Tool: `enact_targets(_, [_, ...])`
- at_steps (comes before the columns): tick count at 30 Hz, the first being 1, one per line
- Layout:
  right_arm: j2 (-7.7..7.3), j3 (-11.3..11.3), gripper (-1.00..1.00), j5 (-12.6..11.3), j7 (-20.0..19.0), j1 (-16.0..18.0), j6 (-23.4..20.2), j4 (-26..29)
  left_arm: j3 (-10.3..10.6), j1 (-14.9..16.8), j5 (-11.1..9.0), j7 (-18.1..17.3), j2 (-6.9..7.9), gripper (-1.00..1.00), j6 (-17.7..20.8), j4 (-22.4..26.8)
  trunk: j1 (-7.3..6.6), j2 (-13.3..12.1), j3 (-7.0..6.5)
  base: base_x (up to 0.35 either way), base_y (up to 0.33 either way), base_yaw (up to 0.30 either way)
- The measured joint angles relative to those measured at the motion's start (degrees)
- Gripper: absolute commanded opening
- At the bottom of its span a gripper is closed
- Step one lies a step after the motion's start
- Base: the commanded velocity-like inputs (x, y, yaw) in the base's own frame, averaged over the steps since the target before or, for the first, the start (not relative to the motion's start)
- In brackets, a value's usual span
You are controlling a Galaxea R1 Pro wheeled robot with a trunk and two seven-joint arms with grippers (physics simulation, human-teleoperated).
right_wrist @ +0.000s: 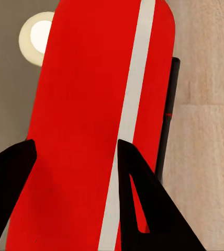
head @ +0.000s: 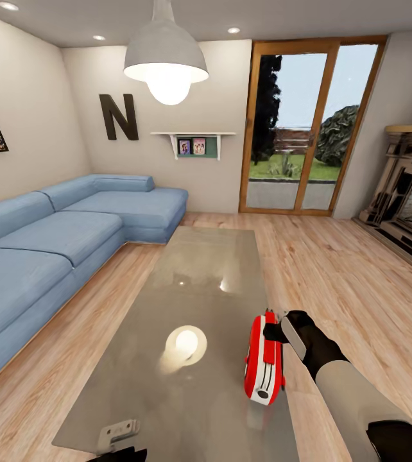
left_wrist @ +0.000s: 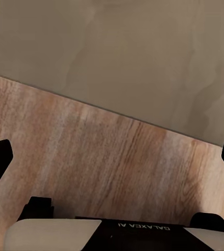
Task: Turn on the radio receiver that's on the table in the living room.
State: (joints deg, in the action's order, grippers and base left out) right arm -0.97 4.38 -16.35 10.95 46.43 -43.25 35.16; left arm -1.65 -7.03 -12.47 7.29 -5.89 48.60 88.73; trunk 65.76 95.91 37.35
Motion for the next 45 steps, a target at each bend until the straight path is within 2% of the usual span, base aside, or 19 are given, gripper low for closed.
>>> enact_targets(16, [0.00,0.02,-1.00,-0.07,-0.02,0.00,0.00,-0.05,-0.01,0.00,-0.01,-0.06,0.06,1.00,0.01,0.12,0.00,0.00,0.00,0.000,0.000,0.000])
enact_targets(45, [0.00,0.01,-1.00,-0.34,-0.05,-0.03,-0.09,-0.13,-0.02,0.00,-0.02,-0.12,0.09,1.00,0.09,-0.03,-6.36,-11.62,-5.19,0.000,0.000,0.000])
